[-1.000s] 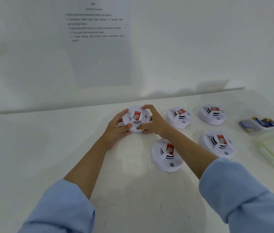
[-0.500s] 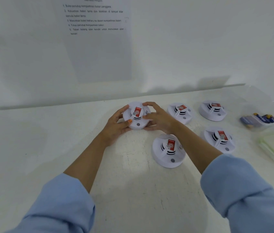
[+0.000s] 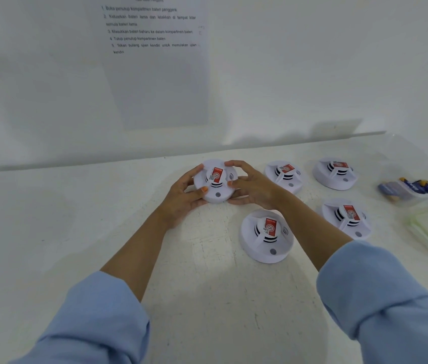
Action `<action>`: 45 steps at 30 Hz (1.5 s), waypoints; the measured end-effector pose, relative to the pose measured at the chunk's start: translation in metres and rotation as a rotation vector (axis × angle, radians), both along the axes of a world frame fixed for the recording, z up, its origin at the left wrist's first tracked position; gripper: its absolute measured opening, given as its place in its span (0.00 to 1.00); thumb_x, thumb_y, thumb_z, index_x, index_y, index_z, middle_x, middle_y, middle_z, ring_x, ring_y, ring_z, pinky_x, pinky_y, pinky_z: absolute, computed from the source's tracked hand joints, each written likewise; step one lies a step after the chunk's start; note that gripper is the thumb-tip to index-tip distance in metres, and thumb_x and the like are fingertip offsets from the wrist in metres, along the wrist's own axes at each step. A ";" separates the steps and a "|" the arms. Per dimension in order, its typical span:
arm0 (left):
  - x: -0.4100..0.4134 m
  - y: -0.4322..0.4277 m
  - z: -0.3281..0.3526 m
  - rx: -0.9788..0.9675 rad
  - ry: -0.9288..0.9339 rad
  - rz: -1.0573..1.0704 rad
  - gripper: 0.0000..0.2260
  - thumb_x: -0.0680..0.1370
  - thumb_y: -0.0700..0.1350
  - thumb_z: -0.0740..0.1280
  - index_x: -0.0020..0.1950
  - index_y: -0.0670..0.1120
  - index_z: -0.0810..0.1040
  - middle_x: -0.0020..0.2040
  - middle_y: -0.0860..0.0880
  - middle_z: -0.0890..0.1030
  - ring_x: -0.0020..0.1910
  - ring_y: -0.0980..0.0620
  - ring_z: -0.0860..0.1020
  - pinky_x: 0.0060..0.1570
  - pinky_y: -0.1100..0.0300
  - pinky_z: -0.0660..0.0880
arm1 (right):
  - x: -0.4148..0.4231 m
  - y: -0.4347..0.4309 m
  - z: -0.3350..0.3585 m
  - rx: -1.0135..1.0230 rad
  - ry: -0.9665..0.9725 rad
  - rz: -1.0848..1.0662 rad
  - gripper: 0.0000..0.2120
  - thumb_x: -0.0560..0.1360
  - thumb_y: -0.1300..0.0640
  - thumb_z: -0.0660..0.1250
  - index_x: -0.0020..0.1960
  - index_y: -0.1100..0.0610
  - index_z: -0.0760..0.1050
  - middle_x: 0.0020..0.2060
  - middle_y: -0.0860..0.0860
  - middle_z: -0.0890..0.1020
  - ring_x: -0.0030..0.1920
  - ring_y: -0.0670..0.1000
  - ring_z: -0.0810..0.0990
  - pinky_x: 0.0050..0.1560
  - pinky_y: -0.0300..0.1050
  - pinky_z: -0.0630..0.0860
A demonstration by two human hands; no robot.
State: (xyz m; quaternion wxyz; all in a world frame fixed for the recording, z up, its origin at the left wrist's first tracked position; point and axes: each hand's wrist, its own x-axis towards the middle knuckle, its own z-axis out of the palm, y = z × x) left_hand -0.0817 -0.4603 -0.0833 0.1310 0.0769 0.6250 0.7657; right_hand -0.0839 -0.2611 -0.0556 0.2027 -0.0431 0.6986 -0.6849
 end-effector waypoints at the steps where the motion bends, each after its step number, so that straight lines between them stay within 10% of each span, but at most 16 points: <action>1: 0.000 0.000 0.000 0.001 -0.001 0.002 0.23 0.76 0.34 0.63 0.69 0.49 0.67 0.62 0.49 0.72 0.57 0.51 0.75 0.48 0.60 0.80 | 0.000 0.000 0.000 0.002 0.000 -0.001 0.20 0.76 0.65 0.64 0.62 0.47 0.68 0.52 0.58 0.76 0.49 0.59 0.78 0.53 0.52 0.78; 45: 0.000 0.000 -0.003 0.047 -0.025 0.000 0.23 0.76 0.33 0.63 0.69 0.48 0.67 0.59 0.51 0.73 0.55 0.52 0.76 0.48 0.59 0.80 | -0.001 0.002 -0.005 -0.002 0.014 0.004 0.19 0.76 0.64 0.64 0.61 0.46 0.68 0.52 0.57 0.78 0.48 0.57 0.80 0.51 0.49 0.80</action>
